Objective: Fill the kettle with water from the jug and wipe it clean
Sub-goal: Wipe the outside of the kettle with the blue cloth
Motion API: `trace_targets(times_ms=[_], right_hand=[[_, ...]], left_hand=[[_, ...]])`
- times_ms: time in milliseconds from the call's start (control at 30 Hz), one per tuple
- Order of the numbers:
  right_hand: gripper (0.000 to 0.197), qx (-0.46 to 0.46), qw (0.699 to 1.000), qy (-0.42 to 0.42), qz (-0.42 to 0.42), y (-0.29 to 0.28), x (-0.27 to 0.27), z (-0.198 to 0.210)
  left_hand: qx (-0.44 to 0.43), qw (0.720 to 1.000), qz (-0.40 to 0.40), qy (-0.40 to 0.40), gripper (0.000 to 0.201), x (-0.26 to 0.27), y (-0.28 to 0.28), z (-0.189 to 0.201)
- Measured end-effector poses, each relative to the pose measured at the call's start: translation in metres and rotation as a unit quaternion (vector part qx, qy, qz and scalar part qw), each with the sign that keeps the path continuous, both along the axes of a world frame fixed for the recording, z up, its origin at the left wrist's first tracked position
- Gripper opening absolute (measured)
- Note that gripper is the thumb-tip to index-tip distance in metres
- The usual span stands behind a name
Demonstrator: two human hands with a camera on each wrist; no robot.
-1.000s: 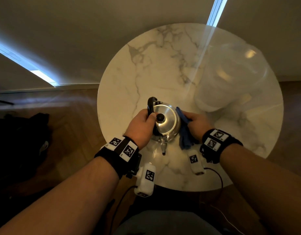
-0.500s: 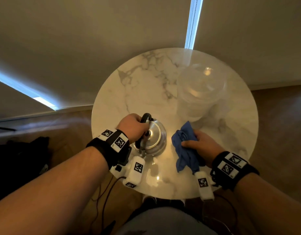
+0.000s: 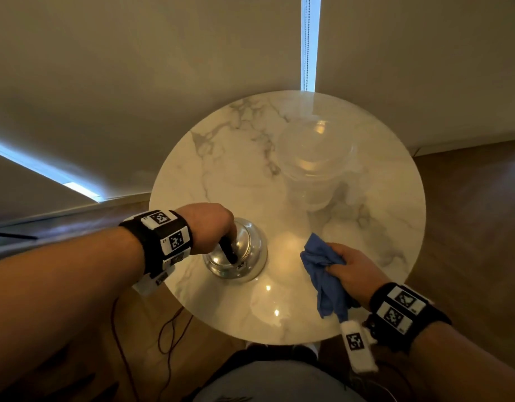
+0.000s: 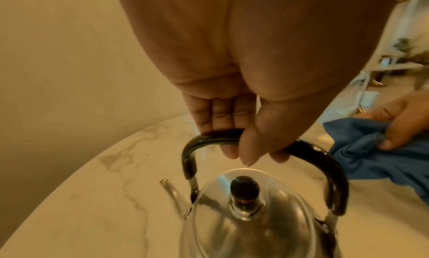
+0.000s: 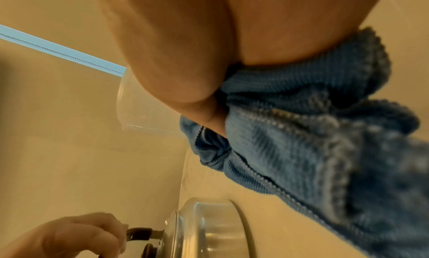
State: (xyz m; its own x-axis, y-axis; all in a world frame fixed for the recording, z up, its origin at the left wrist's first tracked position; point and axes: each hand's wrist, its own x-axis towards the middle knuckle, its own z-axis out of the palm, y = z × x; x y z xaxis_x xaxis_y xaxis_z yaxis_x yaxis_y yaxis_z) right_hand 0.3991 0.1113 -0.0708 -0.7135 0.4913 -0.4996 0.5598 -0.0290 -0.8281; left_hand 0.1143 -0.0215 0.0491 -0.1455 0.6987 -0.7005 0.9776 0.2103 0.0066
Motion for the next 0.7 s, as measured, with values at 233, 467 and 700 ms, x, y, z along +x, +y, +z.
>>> trace_targets(times_ms=[233, 467, 700], right_hand=[[0.028, -0.056, 0.998, 0.016, -0.003, -0.007, -0.016, 0.004], [0.027, -0.041, 0.997, 0.049, -0.043, -0.033, -0.068, -0.018], [0.039, 0.012, 0.996, 0.08, -0.031, -0.057, -0.134, -0.026]], left_hand=[[0.089, 0.989, -0.113, 0.026, 0.049, -0.015, -0.014, -0.016], [0.363, 0.902, 0.232, -0.025, 0.061, -0.018, -0.066, -0.059], [0.299, 0.899, 0.297, -0.117, 0.074, -0.004, -0.07, -0.093]])
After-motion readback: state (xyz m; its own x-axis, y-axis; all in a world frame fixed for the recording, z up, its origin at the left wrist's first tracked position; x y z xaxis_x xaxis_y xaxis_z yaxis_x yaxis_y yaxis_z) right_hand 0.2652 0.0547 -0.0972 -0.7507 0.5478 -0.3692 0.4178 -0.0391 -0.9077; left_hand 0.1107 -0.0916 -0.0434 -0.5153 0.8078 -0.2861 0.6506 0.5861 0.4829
